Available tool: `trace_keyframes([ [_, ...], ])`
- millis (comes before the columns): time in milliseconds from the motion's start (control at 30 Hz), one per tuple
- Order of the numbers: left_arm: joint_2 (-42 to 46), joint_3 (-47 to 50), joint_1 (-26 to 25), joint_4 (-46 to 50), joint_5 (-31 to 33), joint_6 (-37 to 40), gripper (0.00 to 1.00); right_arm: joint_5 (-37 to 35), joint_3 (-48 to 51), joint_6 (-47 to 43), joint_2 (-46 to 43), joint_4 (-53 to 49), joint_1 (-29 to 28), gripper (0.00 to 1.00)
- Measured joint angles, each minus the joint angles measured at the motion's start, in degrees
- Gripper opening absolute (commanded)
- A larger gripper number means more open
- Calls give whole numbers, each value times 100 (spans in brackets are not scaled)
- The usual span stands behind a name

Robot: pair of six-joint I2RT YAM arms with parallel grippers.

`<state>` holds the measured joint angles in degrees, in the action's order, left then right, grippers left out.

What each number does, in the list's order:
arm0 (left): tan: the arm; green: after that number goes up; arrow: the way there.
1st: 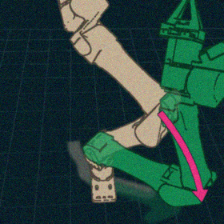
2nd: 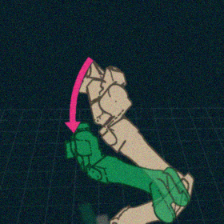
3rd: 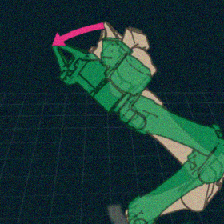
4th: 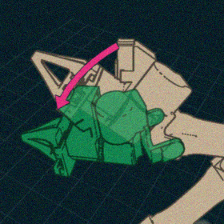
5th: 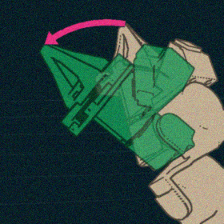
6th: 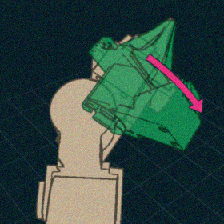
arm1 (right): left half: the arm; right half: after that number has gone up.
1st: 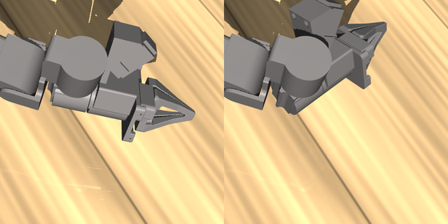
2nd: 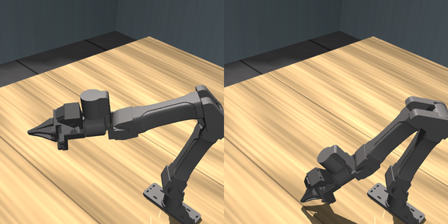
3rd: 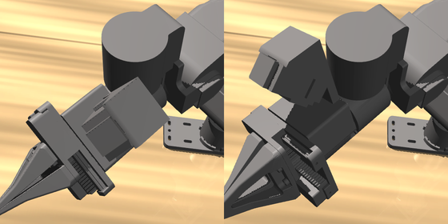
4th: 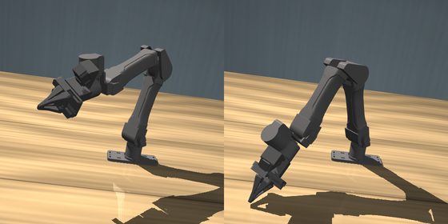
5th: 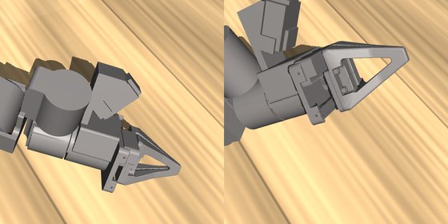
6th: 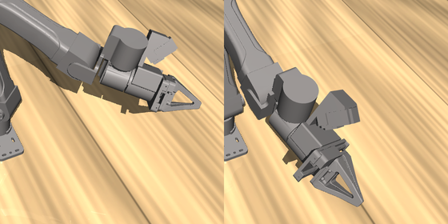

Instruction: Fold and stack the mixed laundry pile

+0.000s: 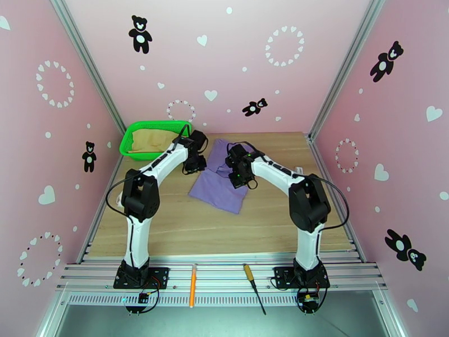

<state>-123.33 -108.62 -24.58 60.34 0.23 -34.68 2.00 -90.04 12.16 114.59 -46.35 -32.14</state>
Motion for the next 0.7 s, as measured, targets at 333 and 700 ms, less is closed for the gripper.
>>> trace_keyframes([
  [333, -839, -444, 0, -136, 2, 66, 49, -52, -321, 234, 769, 129, 46, 6],
  [700, -1200, -433, 7, -144, 328, 68, 48, -76, -741, 350, 1113, 33, 116, 13],
])
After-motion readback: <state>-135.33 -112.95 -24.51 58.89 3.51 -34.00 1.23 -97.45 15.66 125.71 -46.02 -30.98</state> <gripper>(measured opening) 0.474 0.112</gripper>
